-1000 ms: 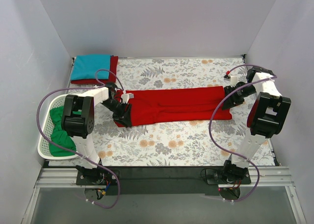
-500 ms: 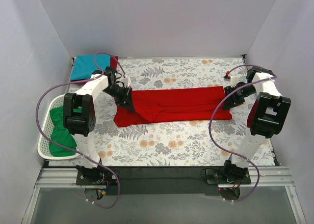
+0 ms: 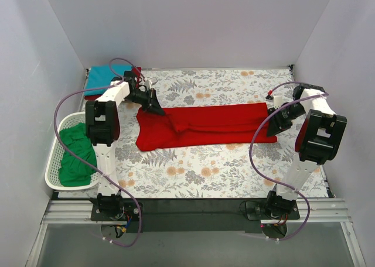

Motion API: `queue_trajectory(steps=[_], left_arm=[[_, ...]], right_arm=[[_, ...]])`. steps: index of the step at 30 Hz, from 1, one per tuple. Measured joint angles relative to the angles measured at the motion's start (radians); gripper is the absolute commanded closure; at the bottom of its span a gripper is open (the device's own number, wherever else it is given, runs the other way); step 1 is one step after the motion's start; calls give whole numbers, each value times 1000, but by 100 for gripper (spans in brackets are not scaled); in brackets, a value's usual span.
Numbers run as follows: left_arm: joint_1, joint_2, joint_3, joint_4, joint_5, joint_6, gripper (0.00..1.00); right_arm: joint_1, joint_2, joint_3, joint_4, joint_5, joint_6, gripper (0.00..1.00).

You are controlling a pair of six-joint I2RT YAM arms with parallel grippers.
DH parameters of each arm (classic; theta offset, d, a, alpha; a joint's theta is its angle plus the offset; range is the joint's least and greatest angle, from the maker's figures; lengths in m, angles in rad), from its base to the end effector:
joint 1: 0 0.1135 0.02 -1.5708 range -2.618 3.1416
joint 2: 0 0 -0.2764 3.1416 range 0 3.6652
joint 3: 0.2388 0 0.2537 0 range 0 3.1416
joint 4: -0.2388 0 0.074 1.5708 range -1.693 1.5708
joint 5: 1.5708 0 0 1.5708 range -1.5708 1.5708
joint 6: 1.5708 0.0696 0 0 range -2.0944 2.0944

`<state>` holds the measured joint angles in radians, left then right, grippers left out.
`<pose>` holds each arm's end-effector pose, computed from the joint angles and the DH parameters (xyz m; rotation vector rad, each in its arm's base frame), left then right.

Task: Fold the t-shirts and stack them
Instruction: Fold the tshirt

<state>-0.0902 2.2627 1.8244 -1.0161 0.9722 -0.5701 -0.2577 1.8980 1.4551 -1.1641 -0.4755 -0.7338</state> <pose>0.4511 -0.0985 0.1636 0.5412 -2.5498 1.3515 0.3488 -0.0590 0.1880 -0.6664 2.8001 0.6383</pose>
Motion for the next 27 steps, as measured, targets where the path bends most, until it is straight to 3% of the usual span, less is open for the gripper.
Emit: queue_trajectory(steps=[2,3,4,7,13,17,27], left_arm=[[22,17,2,41,24,-56,95],[31,22,2,67,35,-85,78],[37,25,2,88,42,-104,68],[58,27,2,163,63,-171,52],[58,2,-51,273,54,-225,49],[58,-88,-172,315,-2,-220,58],[-2,-301,-335,217,-90,-26,62]], right_arm=[[0,0,-1,-2,5,-3,60],[0,0,-1,-5,6,-4,60],[0,0,-1,-6,8,-5,60],[0,0,-2,-10,13,-6,59],[0,0,-2,-13,18,-8,60],[0,0,-2,-12,17,-17,65],[0,48,39,1,-7,-25,73]])
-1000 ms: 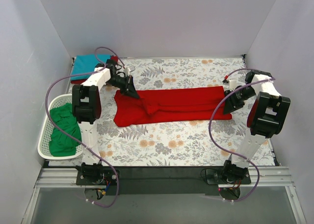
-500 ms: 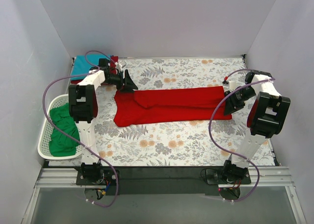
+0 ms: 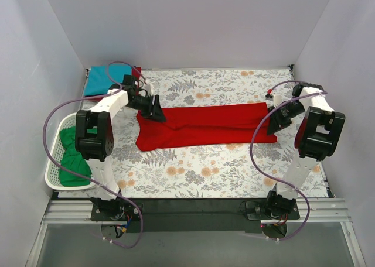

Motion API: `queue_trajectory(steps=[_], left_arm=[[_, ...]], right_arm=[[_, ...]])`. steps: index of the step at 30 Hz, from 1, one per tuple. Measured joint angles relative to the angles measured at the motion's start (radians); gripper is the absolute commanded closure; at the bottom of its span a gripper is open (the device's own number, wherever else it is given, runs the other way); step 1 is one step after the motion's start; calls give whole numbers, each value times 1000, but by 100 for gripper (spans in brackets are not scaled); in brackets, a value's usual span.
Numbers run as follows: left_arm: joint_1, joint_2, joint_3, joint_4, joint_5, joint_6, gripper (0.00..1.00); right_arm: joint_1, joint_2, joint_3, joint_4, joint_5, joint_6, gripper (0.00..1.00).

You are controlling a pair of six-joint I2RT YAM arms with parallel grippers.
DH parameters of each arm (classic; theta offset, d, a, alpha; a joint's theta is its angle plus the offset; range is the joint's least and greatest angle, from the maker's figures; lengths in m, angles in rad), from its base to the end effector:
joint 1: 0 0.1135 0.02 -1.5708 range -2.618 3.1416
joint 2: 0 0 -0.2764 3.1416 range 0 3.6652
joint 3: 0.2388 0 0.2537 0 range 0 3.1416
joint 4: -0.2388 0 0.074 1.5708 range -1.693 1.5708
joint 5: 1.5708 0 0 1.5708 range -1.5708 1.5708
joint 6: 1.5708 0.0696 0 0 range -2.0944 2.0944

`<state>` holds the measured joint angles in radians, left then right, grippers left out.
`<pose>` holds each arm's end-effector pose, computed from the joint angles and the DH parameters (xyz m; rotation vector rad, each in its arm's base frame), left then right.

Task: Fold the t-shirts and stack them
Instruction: Fold the tshirt

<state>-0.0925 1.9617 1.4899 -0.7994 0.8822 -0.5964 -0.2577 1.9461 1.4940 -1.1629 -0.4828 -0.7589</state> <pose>0.4003 -0.0911 0.1975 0.5015 -2.7432 1.3779 0.3595 -0.0613 0.1814 -0.6975 2.7878 0.6490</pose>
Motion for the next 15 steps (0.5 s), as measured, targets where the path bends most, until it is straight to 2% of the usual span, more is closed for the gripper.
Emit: queue_trajectory(steps=[3,6,10,15], left_arm=[[-77,8,-17,-21,-35,29,63],[-142,27,-21,-39,-53,40,63],[-171,80,3,-46,-79,40,63],[-187,199,109,-47,-114,30,66]], right_arm=[[0,23,19,16,-4,4,74],[0,49,34,39,-5,11,80],[0,79,36,65,-6,23,87],[0,97,36,87,-3,29,94]])
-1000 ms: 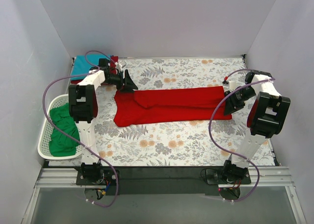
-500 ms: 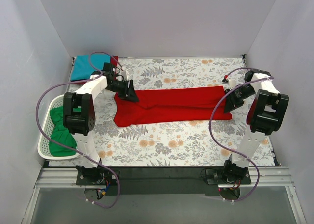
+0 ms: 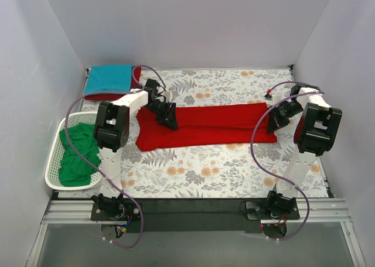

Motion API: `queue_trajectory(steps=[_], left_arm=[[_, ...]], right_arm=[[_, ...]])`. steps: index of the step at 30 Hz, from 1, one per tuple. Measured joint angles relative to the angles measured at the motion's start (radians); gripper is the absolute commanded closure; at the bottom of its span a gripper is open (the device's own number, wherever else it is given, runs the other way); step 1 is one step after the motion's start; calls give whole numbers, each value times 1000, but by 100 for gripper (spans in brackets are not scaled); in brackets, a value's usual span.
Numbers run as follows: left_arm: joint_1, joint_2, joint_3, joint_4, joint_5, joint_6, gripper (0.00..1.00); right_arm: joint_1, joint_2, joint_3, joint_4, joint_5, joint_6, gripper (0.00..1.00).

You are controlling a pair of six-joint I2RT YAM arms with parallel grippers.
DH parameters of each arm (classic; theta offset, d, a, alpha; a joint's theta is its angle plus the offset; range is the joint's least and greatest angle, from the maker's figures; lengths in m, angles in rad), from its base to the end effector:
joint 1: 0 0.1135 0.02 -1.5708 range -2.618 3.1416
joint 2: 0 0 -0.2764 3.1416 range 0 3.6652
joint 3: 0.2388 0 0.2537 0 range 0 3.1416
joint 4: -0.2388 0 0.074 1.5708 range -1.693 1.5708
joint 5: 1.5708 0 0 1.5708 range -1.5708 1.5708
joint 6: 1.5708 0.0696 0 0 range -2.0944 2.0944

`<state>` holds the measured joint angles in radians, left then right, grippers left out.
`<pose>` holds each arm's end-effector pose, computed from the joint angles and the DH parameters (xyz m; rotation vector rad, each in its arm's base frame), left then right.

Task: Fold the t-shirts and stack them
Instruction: Fold the tshirt

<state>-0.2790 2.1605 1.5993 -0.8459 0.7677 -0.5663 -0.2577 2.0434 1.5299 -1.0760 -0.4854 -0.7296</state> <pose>0.4044 -0.1661 0.1404 0.3043 -2.7423 1.1085 0.3830 -0.0674 0.1552 -0.6620 2.7819 0.6361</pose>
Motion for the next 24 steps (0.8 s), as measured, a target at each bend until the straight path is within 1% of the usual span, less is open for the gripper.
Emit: queue_trajectory(steps=[2,5,8,11,13,16,20,24], left_arm=[[-2,43,41,7,-14,-7,66],[-5,86,100,9,-23,-22,66],[-5,97,145,32,-30,-44,65],[-5,97,189,80,-43,-72,64],[-5,97,217,115,-58,-95,61],[-5,104,262,161,-90,-127,60],[3,92,263,183,-92,-116,66],[13,43,187,116,-82,-54,66]], right_arm=[[0,1,0,5,5,0,99],[0,1,0,6,11,1,99],[0,1,0,6,12,1,99],[0,1,-2,6,12,1,99],[0,1,-3,6,11,1,99],[0,1,-3,6,6,1,99],[3,1,-3,7,-2,0,99],[18,0,-3,10,-14,-4,99]])
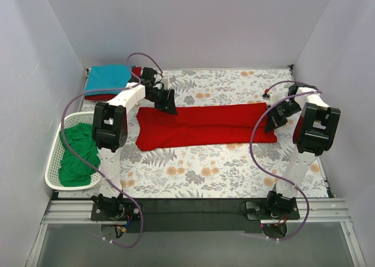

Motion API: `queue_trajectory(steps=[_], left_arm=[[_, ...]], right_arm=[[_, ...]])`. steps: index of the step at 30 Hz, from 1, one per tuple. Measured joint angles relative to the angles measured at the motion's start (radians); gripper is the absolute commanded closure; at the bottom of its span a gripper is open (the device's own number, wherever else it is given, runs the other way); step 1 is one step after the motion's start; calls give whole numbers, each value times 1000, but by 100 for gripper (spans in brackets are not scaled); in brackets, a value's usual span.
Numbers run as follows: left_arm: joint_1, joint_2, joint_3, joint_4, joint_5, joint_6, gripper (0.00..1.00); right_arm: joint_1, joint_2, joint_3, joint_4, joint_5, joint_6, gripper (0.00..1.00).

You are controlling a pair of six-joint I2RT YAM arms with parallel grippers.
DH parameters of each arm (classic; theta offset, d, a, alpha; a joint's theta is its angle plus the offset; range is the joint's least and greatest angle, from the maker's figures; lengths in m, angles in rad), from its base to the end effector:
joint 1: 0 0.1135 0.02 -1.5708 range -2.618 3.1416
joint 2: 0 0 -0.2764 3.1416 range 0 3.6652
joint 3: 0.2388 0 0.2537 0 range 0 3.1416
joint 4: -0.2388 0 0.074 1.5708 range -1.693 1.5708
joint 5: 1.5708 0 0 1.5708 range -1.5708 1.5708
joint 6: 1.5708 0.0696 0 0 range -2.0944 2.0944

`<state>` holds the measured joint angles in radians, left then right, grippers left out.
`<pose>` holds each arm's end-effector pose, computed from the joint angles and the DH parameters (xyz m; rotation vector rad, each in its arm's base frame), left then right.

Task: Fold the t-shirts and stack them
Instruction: Fold the tshirt

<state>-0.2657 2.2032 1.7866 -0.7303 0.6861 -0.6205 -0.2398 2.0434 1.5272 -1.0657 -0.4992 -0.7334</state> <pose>0.4570 -0.1701 0.1750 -0.2847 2.8184 -1.1720 0.3851 -0.0599 0.1550 -0.6915 2.7614 0.6488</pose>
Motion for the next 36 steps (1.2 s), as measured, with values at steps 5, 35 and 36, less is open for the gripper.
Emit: queue_trajectory(steps=[5,35,36], left_arm=[[8,-85,-135,-96,10,47,66],[-47,2,-124,-102,-68,63,67],[-51,10,-110,-102,-68,60,67]], right_arm=[[58,-2,-8,40,2,2,99],[117,51,27,182,105,103,99],[117,51,27,182,105,103,99]])
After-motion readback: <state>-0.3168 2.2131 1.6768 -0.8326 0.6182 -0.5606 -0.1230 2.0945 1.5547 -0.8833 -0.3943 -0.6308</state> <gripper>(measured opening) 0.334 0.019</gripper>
